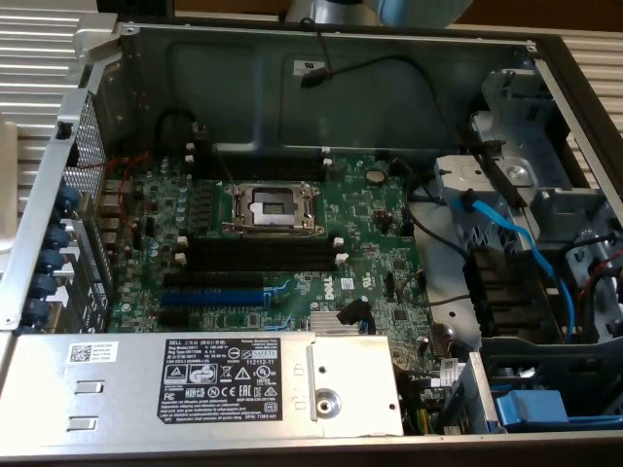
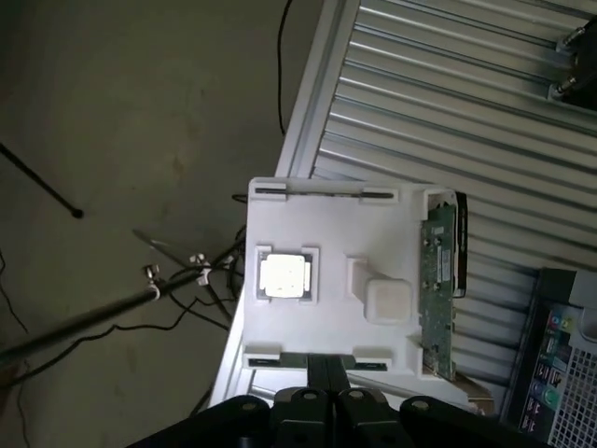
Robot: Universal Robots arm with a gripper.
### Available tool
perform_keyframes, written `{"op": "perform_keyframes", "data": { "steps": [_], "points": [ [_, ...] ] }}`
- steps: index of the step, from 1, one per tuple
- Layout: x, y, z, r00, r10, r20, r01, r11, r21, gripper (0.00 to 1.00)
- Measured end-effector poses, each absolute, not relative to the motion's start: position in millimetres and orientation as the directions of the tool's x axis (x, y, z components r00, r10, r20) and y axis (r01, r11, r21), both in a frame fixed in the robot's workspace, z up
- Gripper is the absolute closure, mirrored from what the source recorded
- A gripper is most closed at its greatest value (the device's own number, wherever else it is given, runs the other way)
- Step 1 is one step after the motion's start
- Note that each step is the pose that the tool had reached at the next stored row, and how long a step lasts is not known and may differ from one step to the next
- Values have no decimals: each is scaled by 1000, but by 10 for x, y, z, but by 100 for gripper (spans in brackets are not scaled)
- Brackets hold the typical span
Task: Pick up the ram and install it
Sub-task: 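Reach for the ram, then pick up the ram and move it above insertion slot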
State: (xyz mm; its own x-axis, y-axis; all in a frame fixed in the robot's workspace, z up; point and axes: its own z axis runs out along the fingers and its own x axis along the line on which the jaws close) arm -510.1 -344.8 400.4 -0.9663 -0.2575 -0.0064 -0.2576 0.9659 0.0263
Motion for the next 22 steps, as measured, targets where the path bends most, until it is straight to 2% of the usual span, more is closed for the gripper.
{"op": "perform_keyframes", "data": {
  "steps": [18, 22],
  "points": [
    [-5155, -3408, 4004, -965, -262, -6, -262, 965, 25, 90],
    [-5156, -3408, 4003, -945, -328, -6, -328, 944, 25, 90]
  ]
}}
